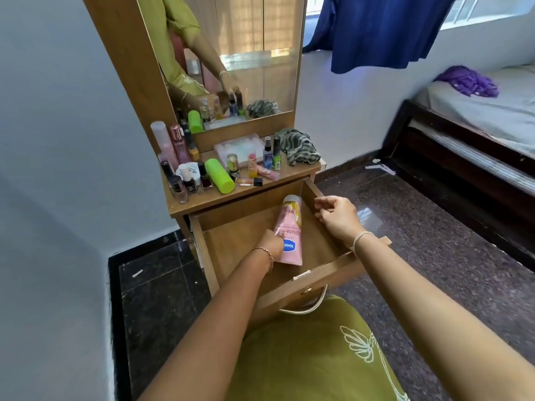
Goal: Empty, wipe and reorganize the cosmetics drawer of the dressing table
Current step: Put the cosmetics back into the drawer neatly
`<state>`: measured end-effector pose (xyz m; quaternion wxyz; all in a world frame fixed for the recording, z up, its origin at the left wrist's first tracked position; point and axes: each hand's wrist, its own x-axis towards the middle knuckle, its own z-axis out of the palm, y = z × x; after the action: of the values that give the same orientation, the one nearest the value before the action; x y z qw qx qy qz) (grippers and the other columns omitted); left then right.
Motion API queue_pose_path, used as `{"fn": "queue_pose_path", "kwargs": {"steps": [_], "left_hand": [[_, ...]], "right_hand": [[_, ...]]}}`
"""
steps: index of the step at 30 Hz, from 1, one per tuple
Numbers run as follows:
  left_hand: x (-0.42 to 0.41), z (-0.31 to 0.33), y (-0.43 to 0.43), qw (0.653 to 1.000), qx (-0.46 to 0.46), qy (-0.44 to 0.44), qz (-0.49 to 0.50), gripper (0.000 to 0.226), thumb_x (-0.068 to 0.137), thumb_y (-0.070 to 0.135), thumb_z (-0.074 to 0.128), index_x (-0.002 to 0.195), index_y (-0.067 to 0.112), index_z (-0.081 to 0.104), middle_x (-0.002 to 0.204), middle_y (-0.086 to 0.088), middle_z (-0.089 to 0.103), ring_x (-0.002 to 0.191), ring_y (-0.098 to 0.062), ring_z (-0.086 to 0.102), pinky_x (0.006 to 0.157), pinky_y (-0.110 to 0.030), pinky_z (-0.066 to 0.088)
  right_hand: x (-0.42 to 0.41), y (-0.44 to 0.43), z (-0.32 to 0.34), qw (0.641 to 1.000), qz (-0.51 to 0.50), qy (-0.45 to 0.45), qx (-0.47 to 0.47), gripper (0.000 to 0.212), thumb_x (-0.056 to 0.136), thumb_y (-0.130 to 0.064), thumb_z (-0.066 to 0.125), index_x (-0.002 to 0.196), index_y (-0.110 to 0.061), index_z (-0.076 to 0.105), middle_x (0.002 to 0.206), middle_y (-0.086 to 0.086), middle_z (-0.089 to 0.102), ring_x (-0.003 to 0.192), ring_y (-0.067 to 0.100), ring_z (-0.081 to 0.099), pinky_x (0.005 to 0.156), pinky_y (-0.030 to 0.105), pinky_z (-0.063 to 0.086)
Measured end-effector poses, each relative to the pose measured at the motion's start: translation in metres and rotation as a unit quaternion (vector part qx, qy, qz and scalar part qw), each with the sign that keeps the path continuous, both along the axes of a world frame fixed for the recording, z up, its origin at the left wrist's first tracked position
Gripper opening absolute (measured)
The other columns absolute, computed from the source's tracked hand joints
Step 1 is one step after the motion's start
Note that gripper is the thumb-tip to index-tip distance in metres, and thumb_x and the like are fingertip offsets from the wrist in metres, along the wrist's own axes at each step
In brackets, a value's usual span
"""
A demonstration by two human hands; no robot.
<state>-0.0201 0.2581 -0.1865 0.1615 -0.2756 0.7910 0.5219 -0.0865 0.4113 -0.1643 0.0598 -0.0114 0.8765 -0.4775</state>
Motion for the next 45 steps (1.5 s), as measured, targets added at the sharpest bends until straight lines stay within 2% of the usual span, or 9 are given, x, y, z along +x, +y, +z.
{"fn": "queue_pose_path", "kwargs": {"steps": [3,11,13,16,21,25,34,40,45], "left_hand": [[-0.006,-0.006,0.014,1.0,0.015,-0.011,0.008,0.03,0.098,0.012,0.044,0.124,-0.002,0.042,0.126,-0.019,0.055,0.113,-0.031,0.056,0.08,-0.03,0.044],[-0.017,-0.016,0.037,0.998,0.033,0.009,-0.056,0.032,0.091,0.014,0.055,0.119,0.003,0.045,0.118,-0.019,0.058,0.105,-0.035,0.061,0.086,-0.041,0.051],[-0.017,-0.016,0.037,0.996,0.044,0.007,-0.083,0.027,0.091,0.017,0.057,0.113,0.011,0.042,0.115,-0.015,0.06,0.084,-0.026,0.068,0.066,-0.03,0.056],[-0.019,-0.019,0.038,0.99,0.04,-0.008,-0.134,0.024,0.092,0.018,0.058,0.109,0.007,0.046,0.107,-0.014,0.068,0.05,-0.009,0.062,0.039,-0.018,0.045],[-0.02,-0.018,0.042,0.984,-0.018,0.004,-0.179,0.021,0.089,0.02,0.061,0.105,0.008,0.056,0.1,-0.011,0.07,0.079,-0.025,0.069,0.076,-0.038,0.058],[-0.024,-0.022,0.038,0.973,-0.052,-0.008,-0.223,0.015,0.091,0.025,0.058,0.079,0.019,0.053,0.083,-0.006,0.075,0.057,-0.013,0.064,0.075,-0.034,0.056],[-0.022,-0.014,0.028,0.966,-0.109,0.013,-0.235,0.016,0.083,0.034,0.067,0.08,0.021,0.057,0.079,-0.001,0.073,0.075,-0.02,0.069,0.079,-0.04,0.058],[-0.014,0.027,-0.006,0.964,-0.171,0.146,-0.144,0.015,0.082,0.027,0.068,0.072,0.024,0.057,0.086,0.0,0.068,0.078,-0.016,0.059,0.059,-0.024,0.039],[0.007,0.066,-0.053,0.949,-0.198,0.245,-0.028,0.008,0.084,0.03,0.064,0.078,0.028,0.059,0.072,0.01,0.063,0.071,-0.011,0.061,0.063,-0.027,0.047]], "right_hand": [[-0.002,0.006,0.002,0.997,-0.007,0.059,0.041,0.035,0.087,0.001,0.05,0.101,-0.022,0.072,0.09,-0.01,0.07,0.088,0.005,0.066,0.089,0.025,0.052],[-0.011,0.018,-0.001,0.992,0.05,0.096,0.065,0.033,0.088,-0.004,0.051,0.102,-0.024,0.073,0.098,-0.012,0.071,0.092,0.003,0.063,0.084,0.013,0.045],[-0.013,0.019,-0.003,0.994,0.039,0.086,0.049,0.035,0.086,-0.002,0.05,0.101,-0.024,0.073,0.098,-0.012,0.071,0.095,0.004,0.064,0.089,0.018,0.048],[-0.015,0.021,-0.005,0.996,0.019,0.076,0.032,0.037,0.085,-0.001,0.049,0.101,-0.023,0.074,0.096,-0.013,0.072,0.095,0.003,0.065,0.092,0.022,0.05],[-0.015,0.022,-0.007,0.998,0.009,0.065,0.017,0.037,0.086,-0.001,0.048,0.103,-0.022,0.074,0.097,-0.013,0.072,0.095,0.001,0.064,0.092,0.024,0.052],[-0.015,0.021,-0.007,0.997,0.012,0.067,0.03,0.037,0.087,-0.001,0.048,0.105,-0.021,0.073,0.101,-0.01,0.072,0.098,0.005,0.064,0.094,0.024,0.05],[-0.012,0.019,-0.005,0.992,0.021,0.087,0.084,0.036,0.087,-0.005,0.049,0.105,-0.025,0.073,0.102,-0.011,0.072,0.089,0.001,0.06,0.08,0.013,0.042],[-0.008,0.004,0.004,0.99,0.004,0.101,0.097,0.03,0.085,-0.011,0.053,0.101,-0.027,0.072,0.098,-0.009,0.072,0.091,0.009,0.064,0.081,0.018,0.045],[0.005,-0.046,0.026,0.972,0.026,0.22,0.078,0.019,0.085,-0.024,0.06,0.101,-0.024,0.07,0.097,-0.007,0.07,0.085,0.01,0.063,0.075,0.023,0.051]]}}
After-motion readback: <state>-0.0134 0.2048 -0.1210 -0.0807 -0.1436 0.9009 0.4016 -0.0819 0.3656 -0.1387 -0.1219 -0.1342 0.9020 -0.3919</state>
